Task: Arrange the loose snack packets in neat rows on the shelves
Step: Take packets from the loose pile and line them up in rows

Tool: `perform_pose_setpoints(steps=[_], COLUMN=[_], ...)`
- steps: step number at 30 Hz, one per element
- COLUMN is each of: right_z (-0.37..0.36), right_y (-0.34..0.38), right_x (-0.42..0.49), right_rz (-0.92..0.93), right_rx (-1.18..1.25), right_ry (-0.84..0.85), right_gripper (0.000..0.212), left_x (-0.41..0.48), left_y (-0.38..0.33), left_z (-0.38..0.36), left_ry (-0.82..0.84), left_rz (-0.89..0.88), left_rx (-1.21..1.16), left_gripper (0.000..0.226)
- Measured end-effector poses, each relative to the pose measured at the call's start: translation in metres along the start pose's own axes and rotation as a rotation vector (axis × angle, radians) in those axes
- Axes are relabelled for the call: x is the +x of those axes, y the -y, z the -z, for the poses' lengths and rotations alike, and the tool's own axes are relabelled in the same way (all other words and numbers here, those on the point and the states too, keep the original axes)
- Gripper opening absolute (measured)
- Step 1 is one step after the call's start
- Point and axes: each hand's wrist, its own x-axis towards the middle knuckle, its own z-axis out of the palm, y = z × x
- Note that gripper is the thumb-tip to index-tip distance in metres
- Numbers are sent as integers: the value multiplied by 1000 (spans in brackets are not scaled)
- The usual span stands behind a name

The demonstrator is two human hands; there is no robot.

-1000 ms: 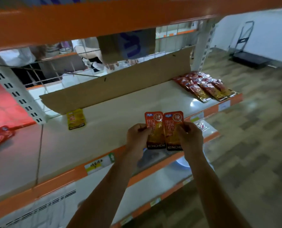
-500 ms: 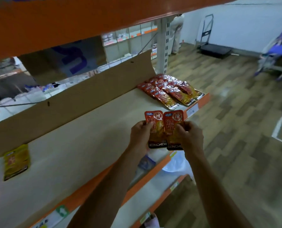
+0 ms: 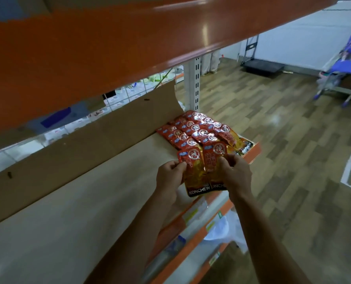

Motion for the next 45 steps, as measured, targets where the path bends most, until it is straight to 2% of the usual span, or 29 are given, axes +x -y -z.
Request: perform_pose_setpoints(steps=[4,9,16,23,31,40,43,45], right_z=[-8,-13,-25,-33,-34,-34,-37,-38], right_y=[1,5,10,6,8,10,9,9], right_x=[31,77,120,136,143,148,147,148], right_rz=[66,96,156,191,222,268,264,265], right_rx=[-10,-41,-69,-29,43,44,51,45], right_ry=[31,157,262,365,476,531,544,551], right_gripper=[7,13,18,14,12,21,17,13], left_x=[19,30,38,34,26,22,23,23], left_y=[-3,-6,-4,1,-7,-11,-10,-11], left_z=[-6,-17,-32,-48,-59,-68,-68,-66], left_ry=[-16,-37,-150,-239,-297,-324,-315,-325], left_rz=[7,13,-30,-5,-57,-36,-32,-35], left_rx=[32,70,234,298,560,564,557,633], left_gripper=[18,17,14,16,29,28,28,32])
